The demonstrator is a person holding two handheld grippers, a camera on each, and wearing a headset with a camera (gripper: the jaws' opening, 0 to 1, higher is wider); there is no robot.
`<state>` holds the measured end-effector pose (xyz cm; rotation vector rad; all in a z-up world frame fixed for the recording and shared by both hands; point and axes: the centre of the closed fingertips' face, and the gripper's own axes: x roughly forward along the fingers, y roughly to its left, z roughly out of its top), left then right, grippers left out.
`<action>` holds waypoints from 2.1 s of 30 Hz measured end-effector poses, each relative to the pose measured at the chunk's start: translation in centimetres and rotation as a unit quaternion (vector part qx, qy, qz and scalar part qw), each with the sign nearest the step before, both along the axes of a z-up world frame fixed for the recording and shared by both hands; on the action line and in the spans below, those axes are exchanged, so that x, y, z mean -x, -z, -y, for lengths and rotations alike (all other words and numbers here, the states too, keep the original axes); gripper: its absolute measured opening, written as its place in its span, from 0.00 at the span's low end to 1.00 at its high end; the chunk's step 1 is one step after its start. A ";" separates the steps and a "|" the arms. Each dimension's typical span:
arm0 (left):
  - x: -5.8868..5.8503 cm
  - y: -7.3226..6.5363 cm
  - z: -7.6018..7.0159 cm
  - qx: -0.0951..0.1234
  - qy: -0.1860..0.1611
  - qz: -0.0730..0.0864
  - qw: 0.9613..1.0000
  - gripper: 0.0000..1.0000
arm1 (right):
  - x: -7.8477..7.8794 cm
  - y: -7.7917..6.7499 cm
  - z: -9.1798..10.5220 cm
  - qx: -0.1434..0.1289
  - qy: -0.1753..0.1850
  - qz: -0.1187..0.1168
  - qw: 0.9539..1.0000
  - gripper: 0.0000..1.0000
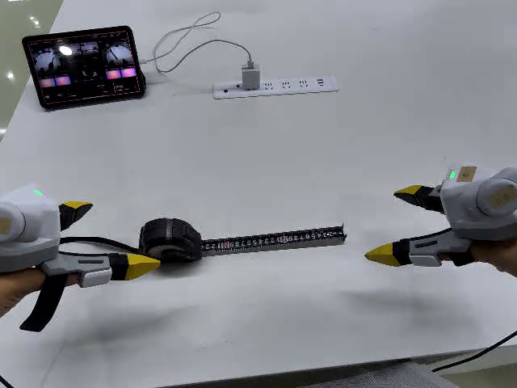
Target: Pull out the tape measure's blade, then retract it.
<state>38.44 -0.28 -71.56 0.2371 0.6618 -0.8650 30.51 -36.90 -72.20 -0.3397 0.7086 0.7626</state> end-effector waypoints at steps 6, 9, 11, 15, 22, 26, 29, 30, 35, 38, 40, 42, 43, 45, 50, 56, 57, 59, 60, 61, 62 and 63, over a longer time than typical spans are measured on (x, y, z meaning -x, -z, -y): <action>1.1 0.5 -1.3 -0.016 -0.011 0.015 1.000 0.99 | 0.9 -0.2 0.5 -0.003 0.015 0.018 1.000 0.83; 1.9 0.7 -1.5 -0.013 -0.017 0.004 1.000 0.99 | 1.0 -0.5 1.1 -0.024 0.039 0.021 0.999 0.91; 2.3 0.6 -1.7 -0.013 -0.018 0.008 1.000 0.99 | 1.2 -0.7 1.6 -0.024 0.047 0.023 0.998 0.91; 3.0 0.6 -2.2 -0.015 -0.021 0.007 1.000 0.99 | 1.7 -0.7 2.3 -0.028 0.057 0.024 0.998 0.98; 3.8 1.1 -3.5 -0.037 -0.023 0.016 0.999 0.99 | 3.4 -0.2 3.2 -0.024 0.054 0.013 0.998 0.99; 3.9 1.3 -4.1 -0.041 -0.034 0.017 0.998 0.99 | 4.9 0.7 3.5 -0.008 0.049 0.001 0.999 0.99; 4.5 1.7 -4.0 -0.029 -0.031 0.006 0.999 0.99 | 5.5 0.9 3.5 -0.001 0.044 0.003 0.999 0.99; 4.9 1.9 -3.7 -0.016 -0.027 -0.006 0.999 0.99 | 5.6 0.9 3.5 -0.003 0.044 0.003 0.999 0.99; 5.3 3.0 -4.8 -0.036 -0.031 -0.008 0.999 0.99 | 6.5 1.4 3.3 -0.001 0.046 -0.002 0.999 0.99; 5.6 3.2 -5.0 -0.050 -0.020 0.002 0.999 0.99 | 6.8 1.7 3.5 -0.007 0.052 -0.006 0.999 0.99; 5.7 3.2 -5.1 -0.052 -0.022 -0.002 0.998 0.99 | 6.8 1.7 3.7 -0.004 0.054 -0.006 0.999 0.99; 5.8 3.2 -5.2 -0.054 -0.022 -0.001 0.998 0.99 | 6.7 1.5 3.9 -0.006 0.059 -0.003 0.998 0.99; 5.9 3.1 -5.1 -0.050 -0.022 -0.002 0.998 0.99 | 6.7 1.5 4.1 -0.002 0.061 -0.001 0.998 0.99; 6.0 3.0 -5.0 -0.047 -0.018 0.002 0.999 0.99 | 6.6 1.5 4.3 -0.003 0.064 -0.001 0.998 0.99; 6.2 3.0 -4.7 -0.047 -0.012 -0.003 0.999 0.99 | 6.7 1.7 4.5 0.000 0.069 -0.004 0.998 0.99; 6.1 2.8 -4.8 -0.046 -0.016 -0.006 0.999 0.99 | 7.1 1.9 4.2 -0.009 0.069 -0.012 0.997 0.99; 6.0 2.8 -4.8 -0.048 -0.017 -0.005 0.999 0.99 | 7.1 2.0 4.2 -0.009 0.070 -0.013 0.997 0.99; 5.8 2.7 -4.9 -0.052 -0.018 0.001 0.998 0.99 | 7.2 2.1 4.3 -0.006 0.071 -0.017 0.997 0.99; 5.6 2.6 -5.0 -0.056 -0.018 0.012 0.998 0.99 | 7.3 2.1 4.3 -0.005 0.072 -0.018 0.997 0.99; 5.7 2.6 -4.9 -0.052 -0.018 0.009 0.998 0.99 | 7.3 2.1 4.4 -0.004 0.074 -0.020 0.997 0.99; 5.6 2.6 -4.9 -0.051 -0.019 0.009 0.998 0.99 | 7.3 2.1 4.4 -0.004 0.074 -0.020 0.997 0.99; 5.5 2.5 -5.0 -0.052 -0.021 0.012 0.998 0.99 | 7.3 2.0 4.4 -0.006 0.074 -0.021 0.997 0.99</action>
